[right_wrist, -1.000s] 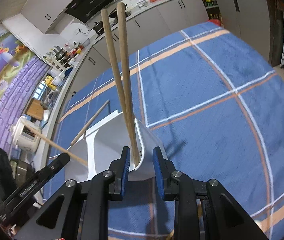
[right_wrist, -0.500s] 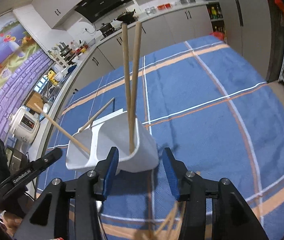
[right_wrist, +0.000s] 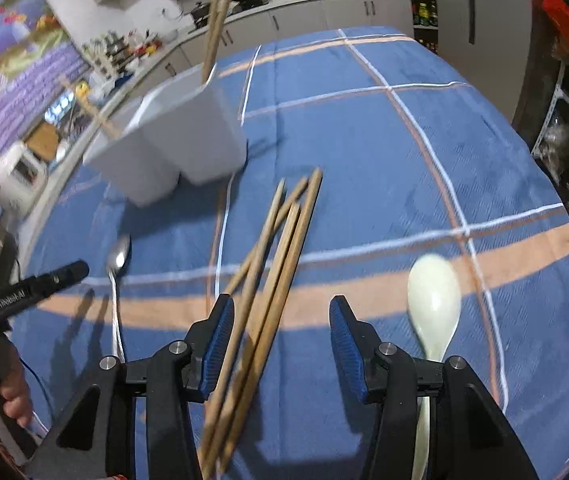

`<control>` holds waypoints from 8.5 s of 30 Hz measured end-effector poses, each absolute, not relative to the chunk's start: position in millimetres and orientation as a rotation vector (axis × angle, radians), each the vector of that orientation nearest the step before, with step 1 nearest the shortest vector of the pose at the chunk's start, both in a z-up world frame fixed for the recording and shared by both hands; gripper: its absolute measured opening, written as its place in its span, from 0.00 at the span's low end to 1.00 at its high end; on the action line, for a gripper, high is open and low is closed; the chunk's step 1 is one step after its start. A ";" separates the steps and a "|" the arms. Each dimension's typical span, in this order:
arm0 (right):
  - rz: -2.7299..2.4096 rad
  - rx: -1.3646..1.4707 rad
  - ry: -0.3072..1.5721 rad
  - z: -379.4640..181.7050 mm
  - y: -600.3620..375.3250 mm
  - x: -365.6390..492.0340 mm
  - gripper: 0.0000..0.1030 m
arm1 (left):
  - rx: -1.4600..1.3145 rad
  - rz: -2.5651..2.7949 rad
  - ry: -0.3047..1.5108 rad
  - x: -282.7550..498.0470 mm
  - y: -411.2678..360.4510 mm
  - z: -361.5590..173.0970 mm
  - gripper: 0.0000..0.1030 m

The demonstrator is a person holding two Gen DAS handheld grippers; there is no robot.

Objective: Organize utensils
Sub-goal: 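Close the left tool on a chopstick while the right tool grasps another chopstick, then lift both held chopsticks upright and carry them toward the white holder, then lower the chopsticks into the holder and open the left tool while the right tool releases, then bring both open tools down to the last loose chopsticks, then close the left tool on a chopstick while the right tool grasps the other chopstick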

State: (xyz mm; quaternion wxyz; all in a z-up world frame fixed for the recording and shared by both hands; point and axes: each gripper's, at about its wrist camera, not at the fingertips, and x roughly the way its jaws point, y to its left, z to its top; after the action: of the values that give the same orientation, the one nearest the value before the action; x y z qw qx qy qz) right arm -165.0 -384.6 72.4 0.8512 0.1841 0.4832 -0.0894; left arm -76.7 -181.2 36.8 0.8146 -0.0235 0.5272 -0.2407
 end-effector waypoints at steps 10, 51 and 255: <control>-0.227 0.294 1.033 57.4 -370.9 -166.5 0.33 | 0.144 -0.754 1.110 -135.3 -248.8 27.2 0.28; -0.254 0.351 1.171 60.1 -403.1 -197.5 0.10 | 0.264 -0.698 1.290 -138.3 -275.5 13.7 0.06; -0.164 0.514 1.038 56.6 -411.4 -187.0 0.10 | 0.200 -0.746 1.163 -141.6 -294.5 12.5 0.06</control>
State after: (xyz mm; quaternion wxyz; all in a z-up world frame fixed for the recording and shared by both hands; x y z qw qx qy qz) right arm -187.0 -411.4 56.6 0.8338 0.2424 0.4899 -0.0776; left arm -141.6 -294.5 12.5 0.7661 0.0920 0.5355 -0.3432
